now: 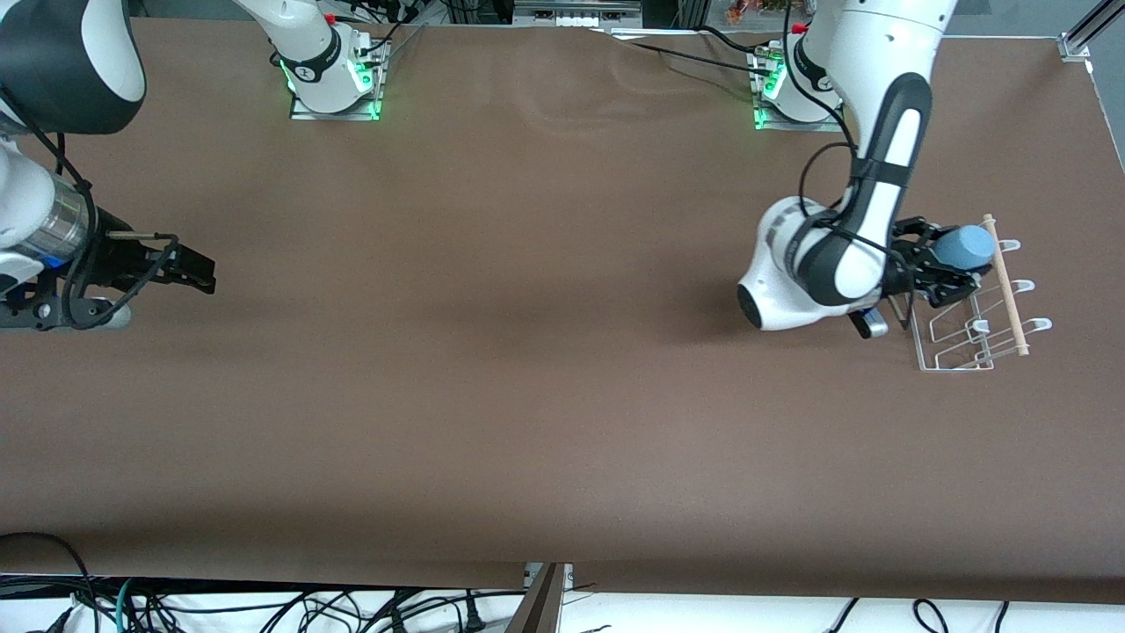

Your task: Transfer cup to left arm and place on rack

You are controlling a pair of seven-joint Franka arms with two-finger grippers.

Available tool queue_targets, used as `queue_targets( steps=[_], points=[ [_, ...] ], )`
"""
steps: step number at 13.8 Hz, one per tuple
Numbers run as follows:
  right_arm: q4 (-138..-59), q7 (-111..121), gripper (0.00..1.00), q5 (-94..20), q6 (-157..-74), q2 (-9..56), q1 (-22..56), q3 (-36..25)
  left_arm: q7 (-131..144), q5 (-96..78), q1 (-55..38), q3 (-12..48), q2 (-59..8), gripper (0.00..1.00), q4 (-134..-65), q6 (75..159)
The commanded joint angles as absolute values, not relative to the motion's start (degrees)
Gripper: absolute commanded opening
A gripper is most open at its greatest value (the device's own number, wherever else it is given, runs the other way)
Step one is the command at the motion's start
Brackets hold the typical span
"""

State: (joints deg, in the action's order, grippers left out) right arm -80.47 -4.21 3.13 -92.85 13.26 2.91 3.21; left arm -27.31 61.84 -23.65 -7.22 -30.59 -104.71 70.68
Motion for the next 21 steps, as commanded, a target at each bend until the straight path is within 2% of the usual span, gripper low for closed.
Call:
queue_targets(
  steps=[1,5,9,13,14,15,16,21],
  points=[
    [-84.9,-3.2,1.00,4.0,-93.6,7.8,0.4,4.7,-26.5,66.2,-21.0,-6.9,-24.9,0.03,-112.5,76.2],
    [-86.0,-3.1,1.00,4.5,-92.6,5.8,-1.0,6.7,-22.1,68.9,-18.8,-6.9,-24.1,0.02,-117.2,80.1],
    [-85.3,-0.8,1.00,4.2,-92.5,6.5,-1.1,6.6,-20.2,72.1,-16.1,-6.8,-24.4,0.02,-119.0,84.7],
    [-84.3,-1.1,1.00,4.0,-92.5,7.1,-1.0,6.6,-17.2,73.0,-16.2,-6.8,-25.6,0.03,-119.9,85.0],
    [-84.2,-1.1,1.00,4.0,-92.5,7.1,-1.0,6.7,-15.8,73.0,-16.2,-6.8,-26.0,0.13,-120.1,85.3],
    [-84.2,-1.1,1.00,4.0,-92.5,7.2,-1.0,6.7,-15.5,73.1,-16.2,-6.8,-26.4,0.88,-120.0,85.3],
    [-84.2,-1.1,1.00,4.0,-92.6,7.2,-1.0,6.7,-15.4,73.1,-16.2,-6.8,-26.3,1.00,-120.0,85.3],
    [-83.4,-1.1,1.00,4.0,-92.5,7.6,-1.0,6.7,-15.6,72.3,-16.2,-6.7,-25.7,1.00,-119.3,85.3]
  ],
)
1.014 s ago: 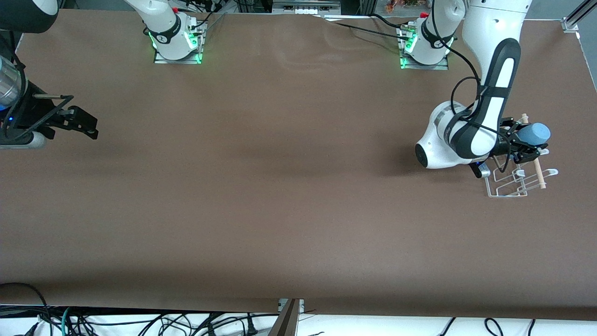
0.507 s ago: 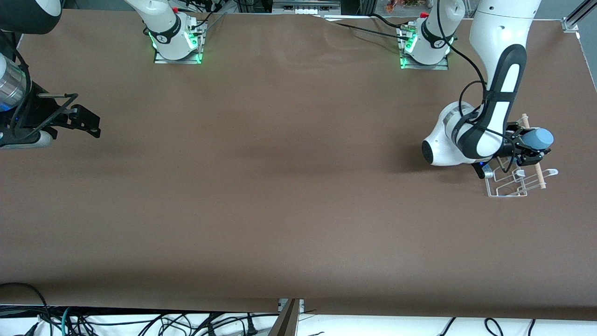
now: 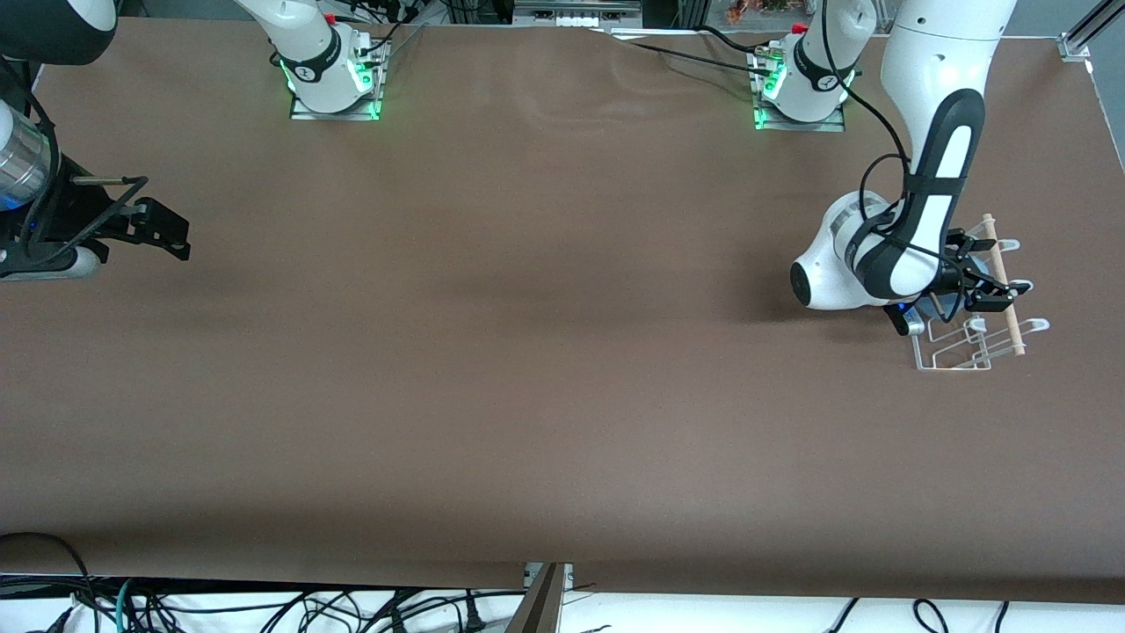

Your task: Transfer cup to left arm and place on rack

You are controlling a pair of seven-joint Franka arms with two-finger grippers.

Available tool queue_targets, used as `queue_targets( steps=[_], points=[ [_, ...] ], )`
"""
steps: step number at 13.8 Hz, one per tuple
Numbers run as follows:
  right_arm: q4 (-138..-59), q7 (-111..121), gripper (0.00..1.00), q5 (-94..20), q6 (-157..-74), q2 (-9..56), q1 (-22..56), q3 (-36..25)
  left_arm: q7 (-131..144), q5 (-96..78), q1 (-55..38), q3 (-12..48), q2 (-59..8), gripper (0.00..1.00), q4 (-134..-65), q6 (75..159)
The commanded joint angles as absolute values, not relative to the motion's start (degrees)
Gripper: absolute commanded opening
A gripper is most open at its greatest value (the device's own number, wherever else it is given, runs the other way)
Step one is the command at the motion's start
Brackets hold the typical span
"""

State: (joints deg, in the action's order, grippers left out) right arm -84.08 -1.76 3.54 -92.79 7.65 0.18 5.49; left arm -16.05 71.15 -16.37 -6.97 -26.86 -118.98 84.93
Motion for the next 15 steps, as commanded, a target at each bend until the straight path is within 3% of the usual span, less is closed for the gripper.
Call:
queue_targets(
  steps=[1,7,15],
  points=[
    [-83.4,-1.0,1.00,4.0,-92.5,7.6,-1.0,6.7,-15.6,72.0,-16.2,-6.7,-25.2,1.00,-118.9,85.3],
    [-83.4,-0.9,1.00,4.0,-92.5,7.6,-1.0,6.7,-15.6,41.7,-16.0,-7.0,-20.6,1.00,-107.0,84.5],
    [-83.3,-0.8,1.00,4.1,-92.5,7.6,-1.0,6.6,-10.7,3.8,-14.0,-7.2,-20.5,1.00,-83.4,79.9]
  ],
)
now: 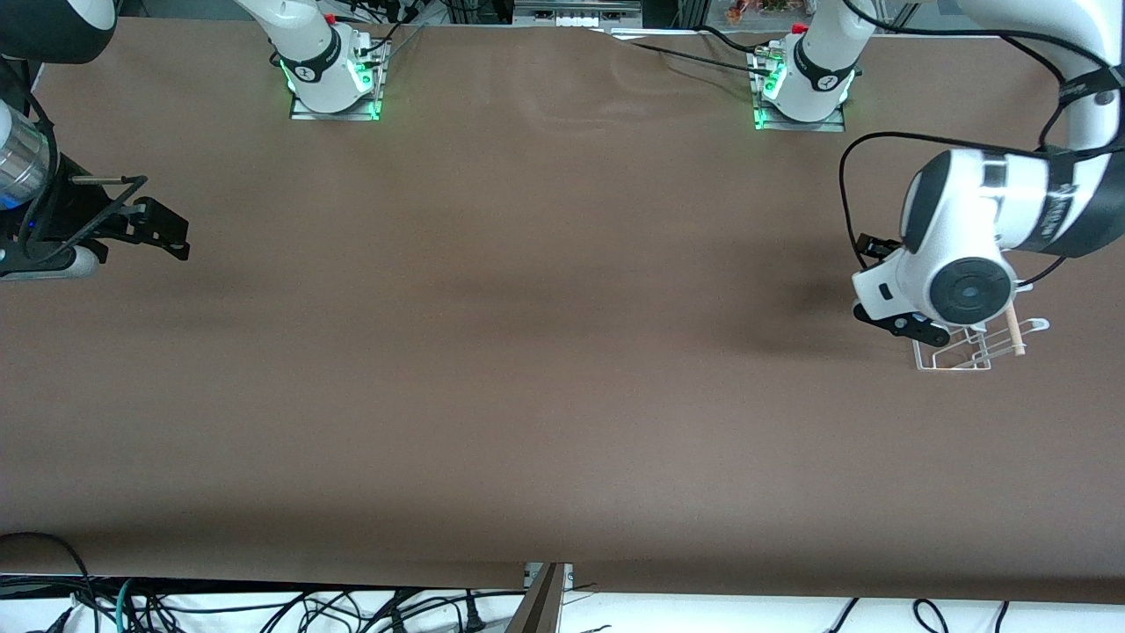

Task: Transfer cup to left arm and place on rack
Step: 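Lower the cup onto the rack and open the left gripper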

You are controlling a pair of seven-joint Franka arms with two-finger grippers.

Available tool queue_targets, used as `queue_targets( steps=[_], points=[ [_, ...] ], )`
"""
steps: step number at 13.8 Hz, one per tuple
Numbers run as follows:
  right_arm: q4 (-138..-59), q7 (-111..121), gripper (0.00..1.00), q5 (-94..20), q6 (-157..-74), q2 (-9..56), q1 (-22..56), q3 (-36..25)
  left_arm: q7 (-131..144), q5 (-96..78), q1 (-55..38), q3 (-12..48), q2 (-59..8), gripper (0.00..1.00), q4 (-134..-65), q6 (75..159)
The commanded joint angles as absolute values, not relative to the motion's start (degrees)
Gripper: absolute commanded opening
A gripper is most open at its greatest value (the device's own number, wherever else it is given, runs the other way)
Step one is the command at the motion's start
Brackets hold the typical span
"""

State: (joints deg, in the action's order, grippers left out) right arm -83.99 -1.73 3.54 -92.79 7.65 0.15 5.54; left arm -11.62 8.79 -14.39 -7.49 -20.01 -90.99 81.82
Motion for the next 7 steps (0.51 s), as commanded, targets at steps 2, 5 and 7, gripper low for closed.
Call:
queue_targets(
  steps=[2,5,7],
  points=[
    [-83.3,-0.9,1.00,4.2,-92.5,7.6,-1.0,6.7,-10.9,0.5,-12.7,-7.1,-20.3,1.00,-76.5,79.7],
    [-83.3,-0.9,1.00,4.1,-92.5,7.6,-1.0,6.7,-11.8,-3.4,-8.0,-6.5,-15.9,1.00,-76.3,81.5],
    [-83.3,-0.9,1.00,4.2,-92.5,7.6,-1.0,6.7,-11.2,-2.7,-0.1,3.5,-13.0,1.00,-82.0,86.7]
  ],
)
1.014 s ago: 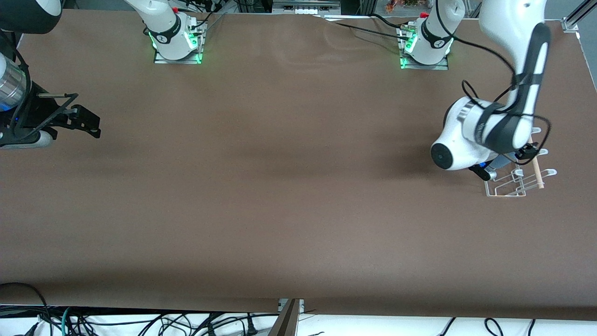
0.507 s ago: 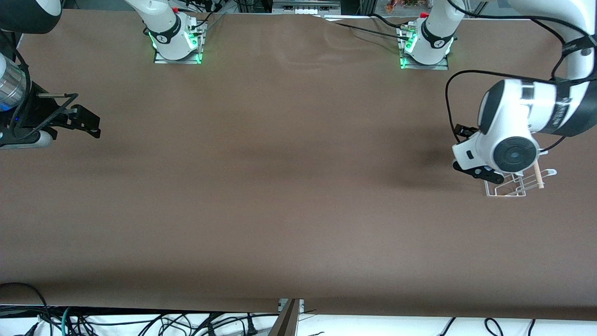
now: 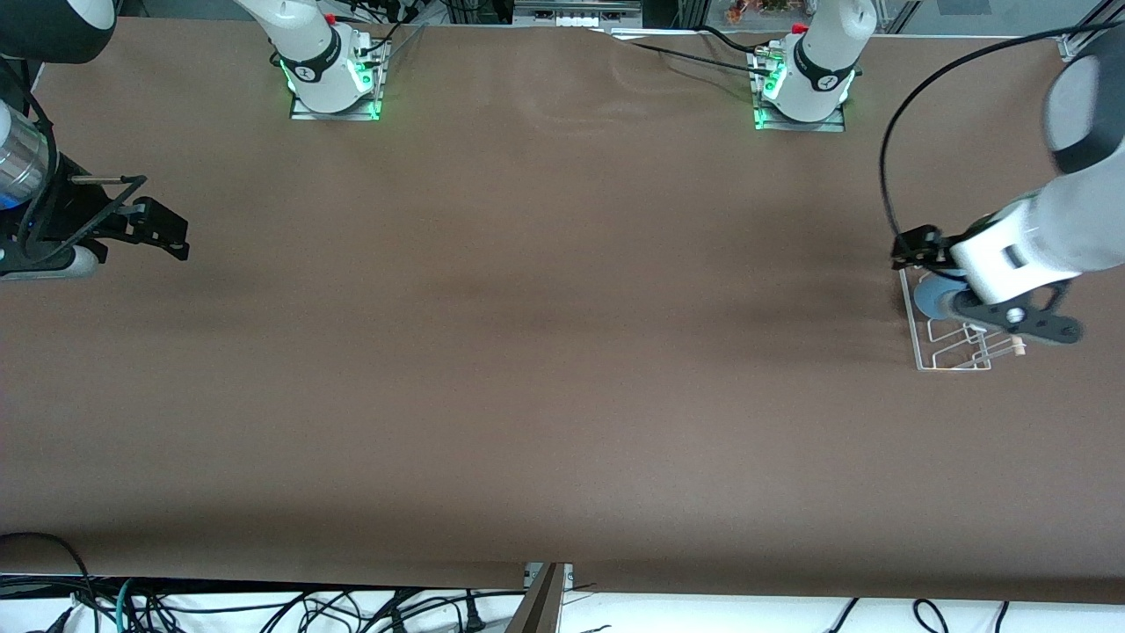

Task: Transfer cup to left arm and place on rack
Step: 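Lower the cup onto the rack and open the left gripper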

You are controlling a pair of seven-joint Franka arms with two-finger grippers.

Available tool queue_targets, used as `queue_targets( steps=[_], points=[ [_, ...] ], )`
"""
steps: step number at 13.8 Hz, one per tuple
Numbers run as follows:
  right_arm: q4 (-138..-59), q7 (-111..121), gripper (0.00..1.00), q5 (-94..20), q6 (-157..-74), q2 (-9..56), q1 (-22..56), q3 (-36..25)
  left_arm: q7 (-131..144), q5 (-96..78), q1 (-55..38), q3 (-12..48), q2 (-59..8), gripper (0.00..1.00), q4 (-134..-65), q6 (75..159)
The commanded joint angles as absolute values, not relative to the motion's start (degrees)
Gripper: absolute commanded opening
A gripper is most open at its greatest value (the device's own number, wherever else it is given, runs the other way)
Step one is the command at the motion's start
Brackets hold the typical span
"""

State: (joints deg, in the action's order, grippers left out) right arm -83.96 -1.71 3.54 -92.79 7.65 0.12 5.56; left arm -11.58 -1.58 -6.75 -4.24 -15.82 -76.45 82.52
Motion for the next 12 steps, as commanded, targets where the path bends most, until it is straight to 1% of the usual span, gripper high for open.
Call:
queue_targets(
  steps=[1,2,3,4,6,8,9,10,12],
  points=[
    [-83.3,-0.8,1.00,4.2,-92.5,7.6,-1.0,6.6,-9.0,-2.7,2.5,7.2,-9.8,1.00,-87.5,90.8],
    [-83.3,-0.8,1.00,4.2,-92.5,7.6,-1.0,6.6,-5.0,-2.7,2.7,7.4,-6.4,1.00,-92.8,95.5],
    [-83.3,-0.9,1.00,4.2,-92.5,7.6,-1.0,6.7,-2.2,-2.7,2.6,7.4,-3.9,1.00,-96.5,97.7],
    [-83.3,-0.9,1.00,4.3,-92.5,7.6,-1.0,6.7,-0.4,-2.9,2.5,7.3,-2.6,1.00,-98.9,98.2],
    [-83.3,-0.8,1.00,4.3,-92.5,7.6,-1.0,6.7,0.9,-2.8,1.8,5.9,-1.0,1.00,-101.8,100.2],
    [-83.3,-0.8,1.00,4.4,-92.5,7.6,-1.0,6.7,0.9,-2.8,1.7,5.5,-0.7,1.00,-102.3,100.6],
    [-83.3,-0.8,1.00,4.4,-92.5,7.6,-1.0,6.7,0.8,-2.8,0.5,4.1,-0.7,1.00,-102.3,100.6],
    [-83.3,-0.8,1.00,4.3,-92.5,7.6,-1.0,6.7,0.6,-2.9,-1.6,1.3,-0.8,1.00,-102.3,100.7],
    [-83.3,-0.9,1.00,4.3,-92.5,7.6,-1.0,6.7,0.4,-2.9,-2.1,0.4,-1.0,1.00,-102.2,101.0]
  ],
)
